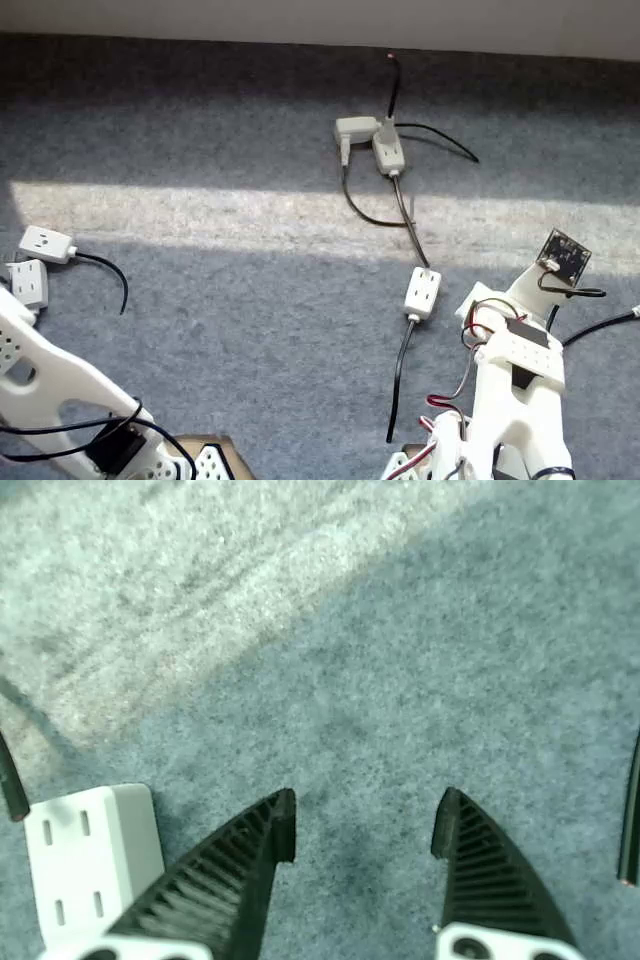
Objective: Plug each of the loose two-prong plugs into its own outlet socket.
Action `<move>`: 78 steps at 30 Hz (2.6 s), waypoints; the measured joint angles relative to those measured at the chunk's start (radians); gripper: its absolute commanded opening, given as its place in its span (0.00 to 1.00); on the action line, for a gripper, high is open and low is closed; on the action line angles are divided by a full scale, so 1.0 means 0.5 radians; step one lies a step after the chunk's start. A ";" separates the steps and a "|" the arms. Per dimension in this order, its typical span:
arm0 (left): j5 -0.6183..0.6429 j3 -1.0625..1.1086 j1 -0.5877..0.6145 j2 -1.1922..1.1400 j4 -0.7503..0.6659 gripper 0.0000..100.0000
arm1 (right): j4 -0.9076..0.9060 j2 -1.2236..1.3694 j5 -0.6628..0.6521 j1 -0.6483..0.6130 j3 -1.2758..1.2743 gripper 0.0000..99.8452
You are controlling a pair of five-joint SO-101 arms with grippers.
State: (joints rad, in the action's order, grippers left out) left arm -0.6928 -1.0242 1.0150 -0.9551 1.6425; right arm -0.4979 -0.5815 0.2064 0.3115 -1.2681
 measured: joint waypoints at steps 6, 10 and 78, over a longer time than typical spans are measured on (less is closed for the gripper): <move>-0.193 -0.012 -0.068 -0.021 0.101 0.23 | 0.000 0.000 0.000 0.000 0.000 0.22; -0.193 0.015 -0.110 -0.021 0.114 0.23 | 0.000 0.000 0.000 0.000 0.000 0.22; 0.089 -0.608 -0.261 -0.160 0.224 0.01 | 0.000 0.000 0.000 0.000 0.000 0.22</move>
State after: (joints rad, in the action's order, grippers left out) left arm -0.6483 -1.3280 0.8846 -1.0349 1.7545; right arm -0.4979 -0.5815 0.2064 0.3115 -1.2681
